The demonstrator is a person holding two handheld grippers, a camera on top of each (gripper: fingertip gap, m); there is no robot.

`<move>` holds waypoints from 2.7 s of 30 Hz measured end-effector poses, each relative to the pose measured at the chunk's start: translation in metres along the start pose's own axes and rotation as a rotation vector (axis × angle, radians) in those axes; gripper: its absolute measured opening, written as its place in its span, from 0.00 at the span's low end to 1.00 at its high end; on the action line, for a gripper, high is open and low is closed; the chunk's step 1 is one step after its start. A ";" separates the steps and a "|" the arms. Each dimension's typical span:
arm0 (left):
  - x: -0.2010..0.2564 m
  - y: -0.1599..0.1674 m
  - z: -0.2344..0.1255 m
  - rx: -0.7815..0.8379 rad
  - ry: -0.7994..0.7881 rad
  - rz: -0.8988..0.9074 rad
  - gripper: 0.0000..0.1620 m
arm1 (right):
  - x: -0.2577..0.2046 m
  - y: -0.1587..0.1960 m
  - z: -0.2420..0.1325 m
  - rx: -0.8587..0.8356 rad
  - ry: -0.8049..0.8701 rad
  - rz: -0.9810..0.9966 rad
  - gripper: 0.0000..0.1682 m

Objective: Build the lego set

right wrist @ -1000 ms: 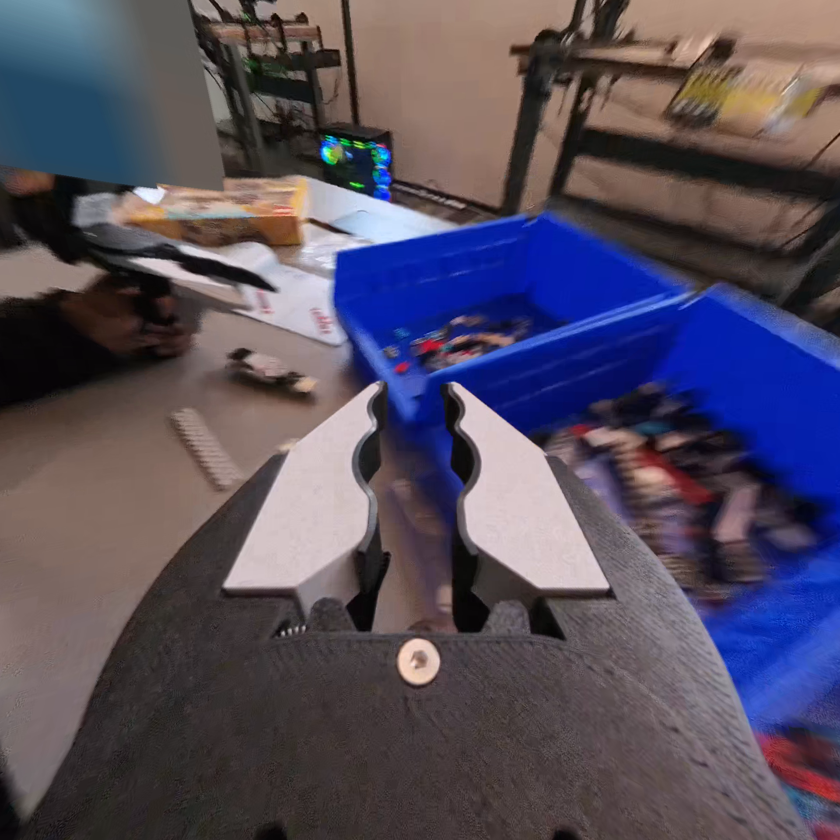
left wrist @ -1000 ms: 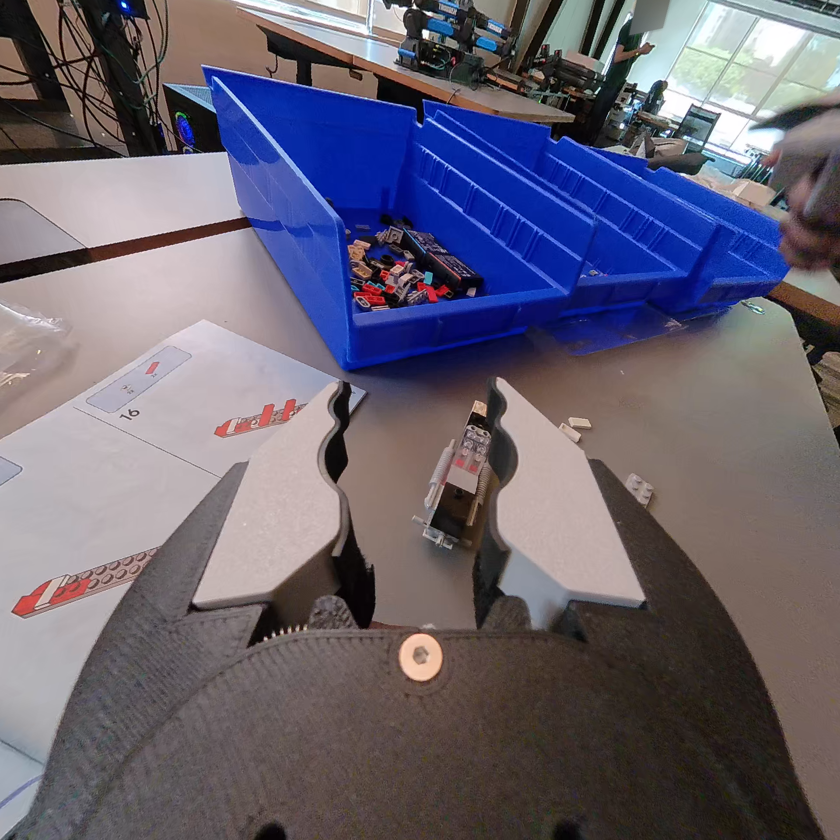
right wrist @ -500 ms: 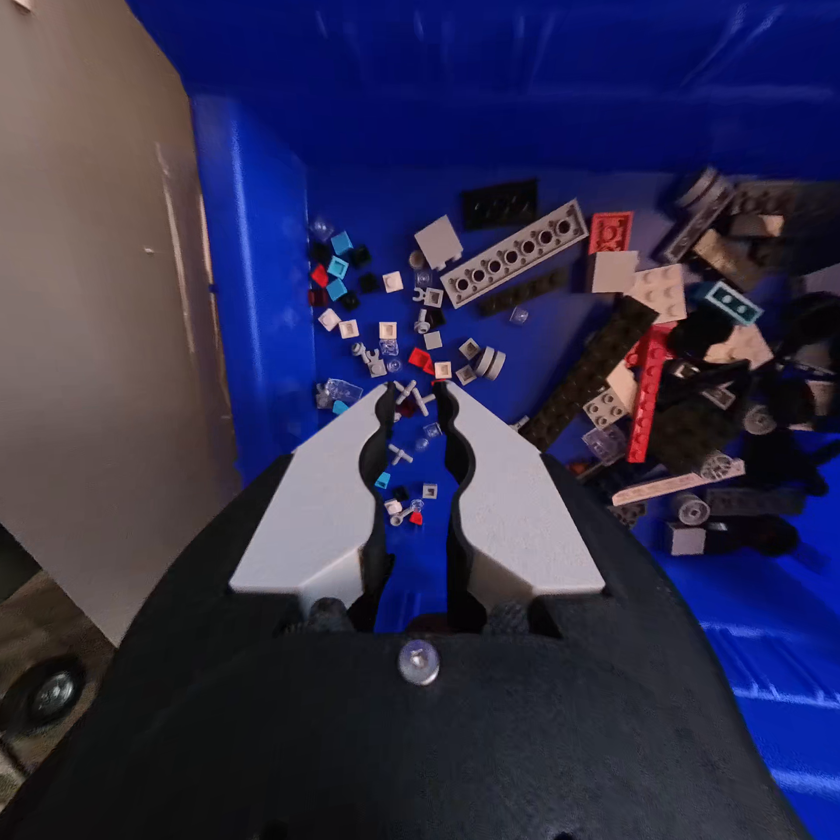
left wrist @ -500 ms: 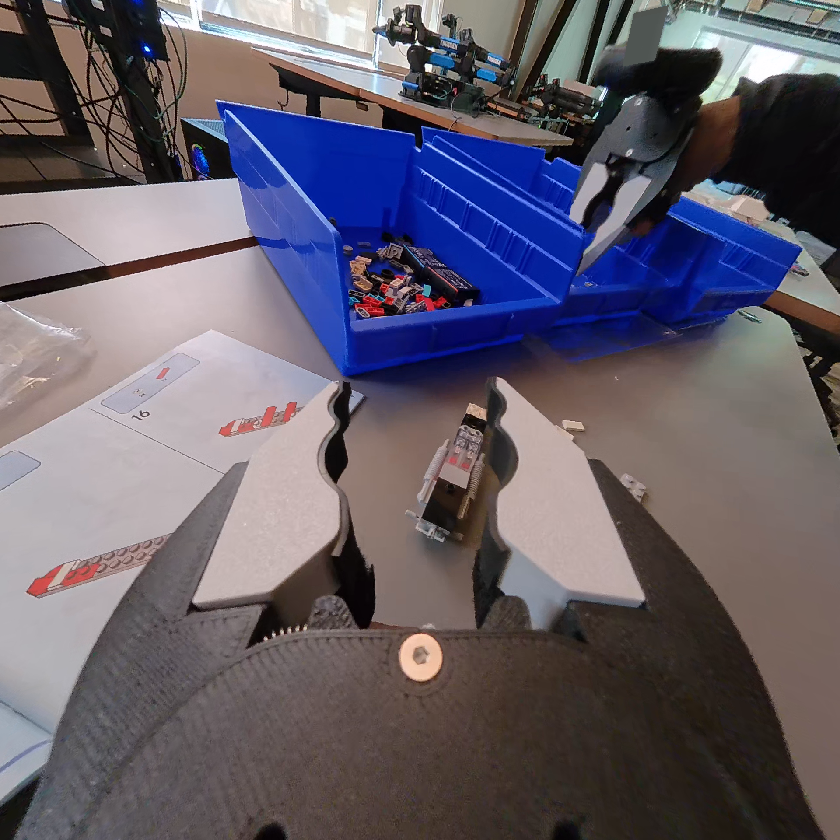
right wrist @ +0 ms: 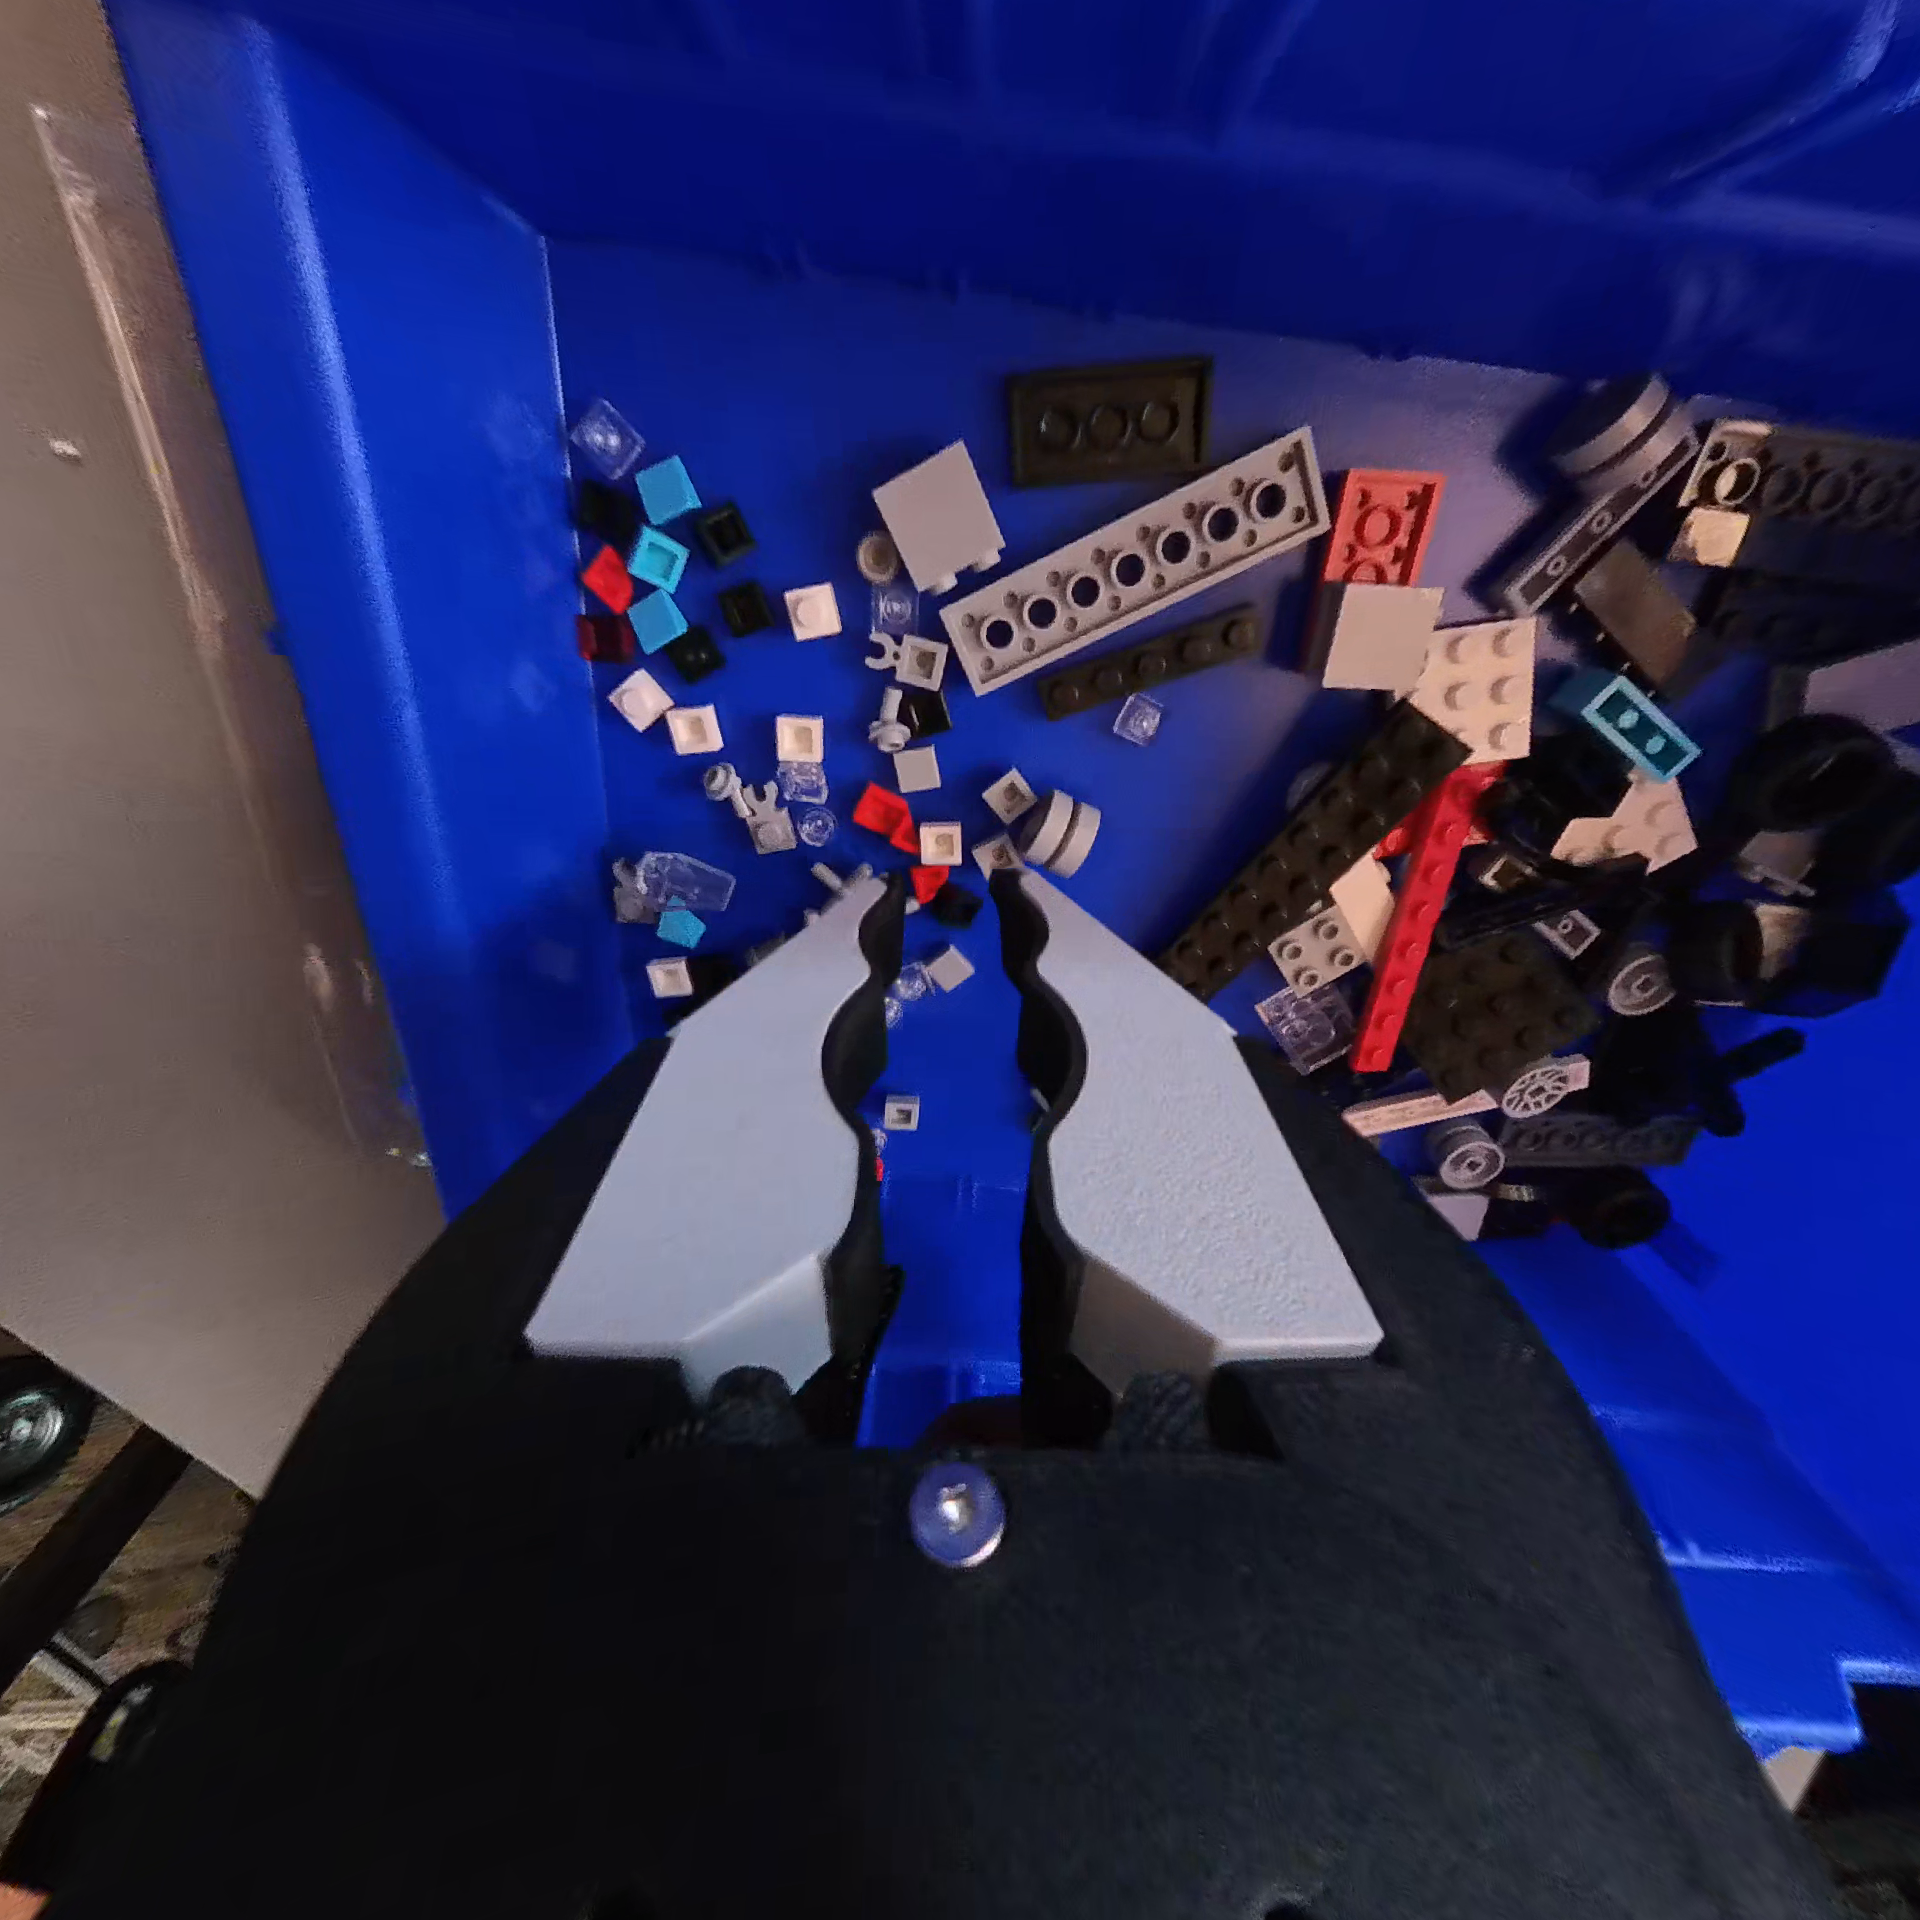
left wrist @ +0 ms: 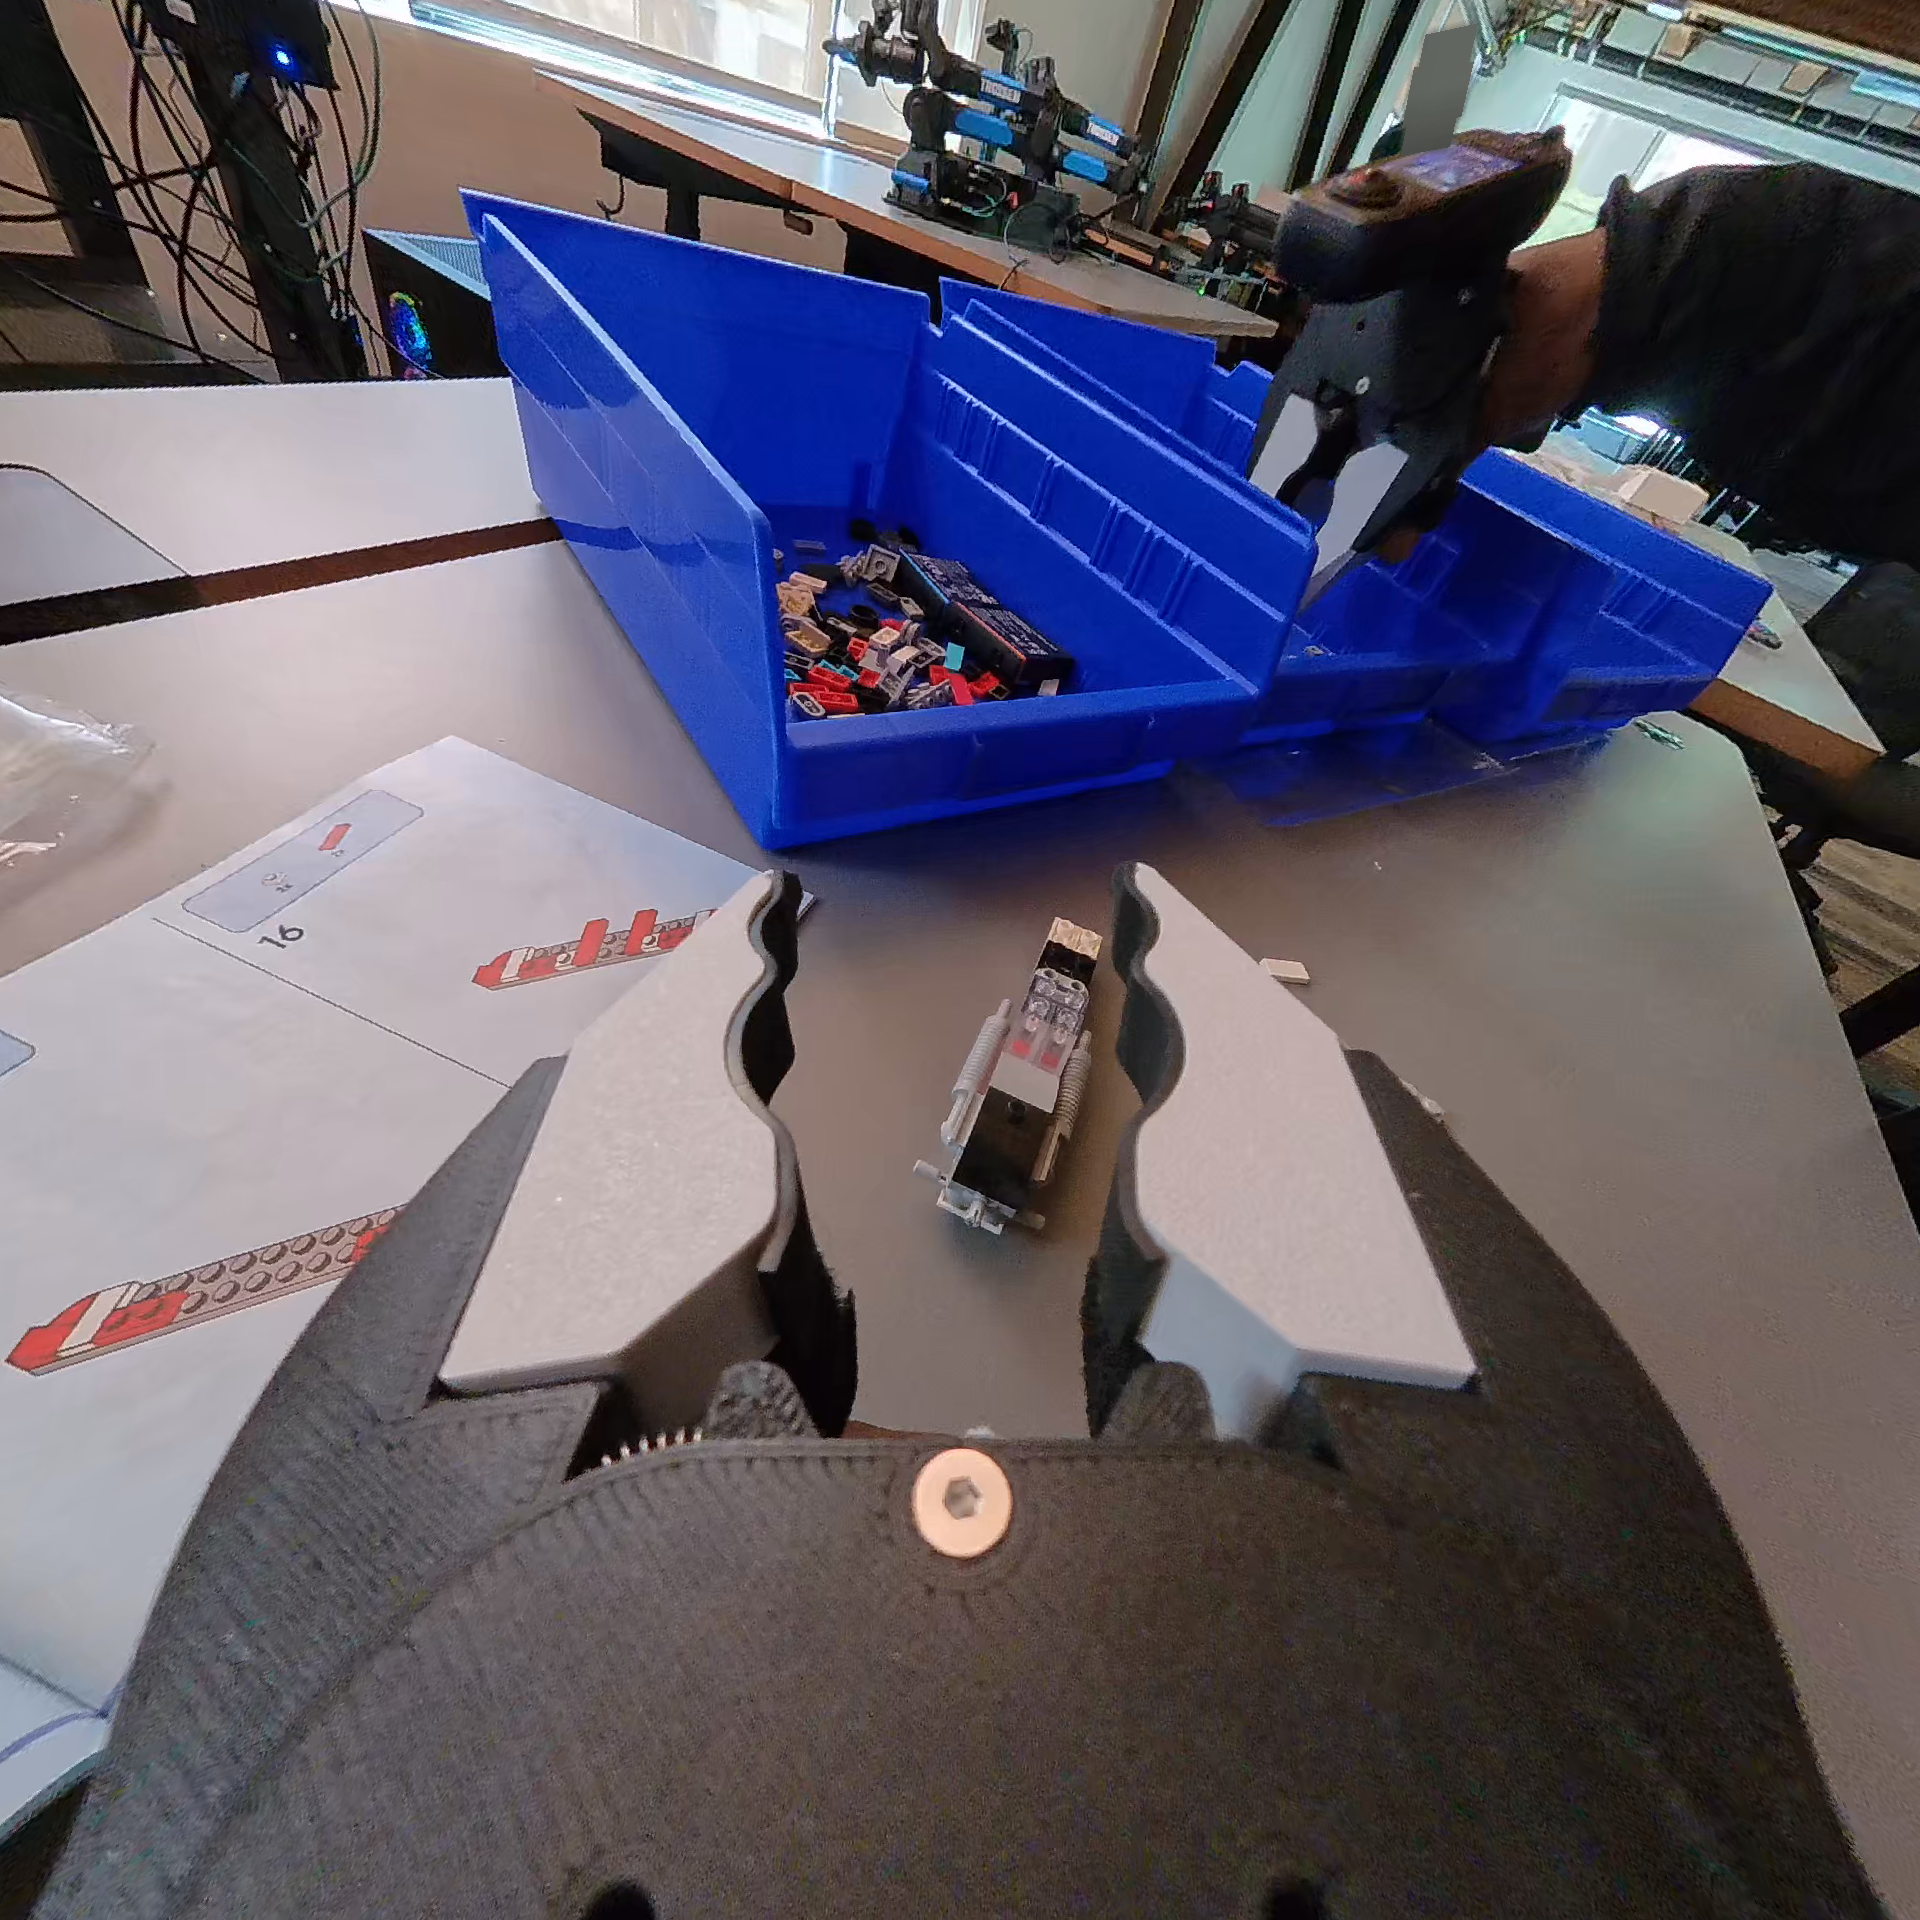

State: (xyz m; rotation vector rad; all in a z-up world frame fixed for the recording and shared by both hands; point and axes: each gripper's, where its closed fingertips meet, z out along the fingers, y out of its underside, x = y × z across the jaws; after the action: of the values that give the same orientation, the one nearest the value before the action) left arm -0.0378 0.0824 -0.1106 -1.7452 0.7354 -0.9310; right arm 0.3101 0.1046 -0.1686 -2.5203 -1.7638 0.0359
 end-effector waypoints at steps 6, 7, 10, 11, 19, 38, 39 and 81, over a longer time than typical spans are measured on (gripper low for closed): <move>0.001 0.000 -0.001 0.005 0.008 0.003 0.38 | -0.002 0.005 0.010 -0.055 -0.028 -0.010 0.11; 0.002 0.000 -0.001 0.004 0.009 0.003 0.38 | -0.002 0.005 0.010 -0.053 -0.029 -0.009 0.10; 0.001 0.000 0.000 0.000 0.011 -0.001 0.38 | -0.001 0.005 0.011 -0.056 -0.028 -0.013 0.10; 0.001 0.000 0.000 0.000 0.011 -0.002 0.38 | -0.001 0.005 0.011 -0.058 -0.029 -0.014 0.10; 0.002 -0.001 -0.001 0.005 0.014 -0.004 0.38 | -0.001 0.006 0.010 -0.063 -0.010 -0.023 0.11; 0.004 -0.002 -0.004 0.020 0.031 -0.012 0.38 | 0.004 0.002 0.014 -0.064 0.156 -0.052 0.05; 0.004 -0.002 -0.004 0.020 0.031 -0.012 0.38 | 0.004 0.002 0.014 -0.065 0.158 -0.051 0.05; 0.006 0.003 -0.008 0.002 0.025 -0.013 0.38 | 0.024 0.010 0.014 -0.084 0.102 -0.140 0.05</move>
State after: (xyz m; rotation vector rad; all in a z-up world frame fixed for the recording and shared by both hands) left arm -0.0412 0.0729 -0.1098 -1.7411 0.7400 -0.9640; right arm 0.3274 0.1242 -0.1828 -2.3980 -1.9334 -0.1731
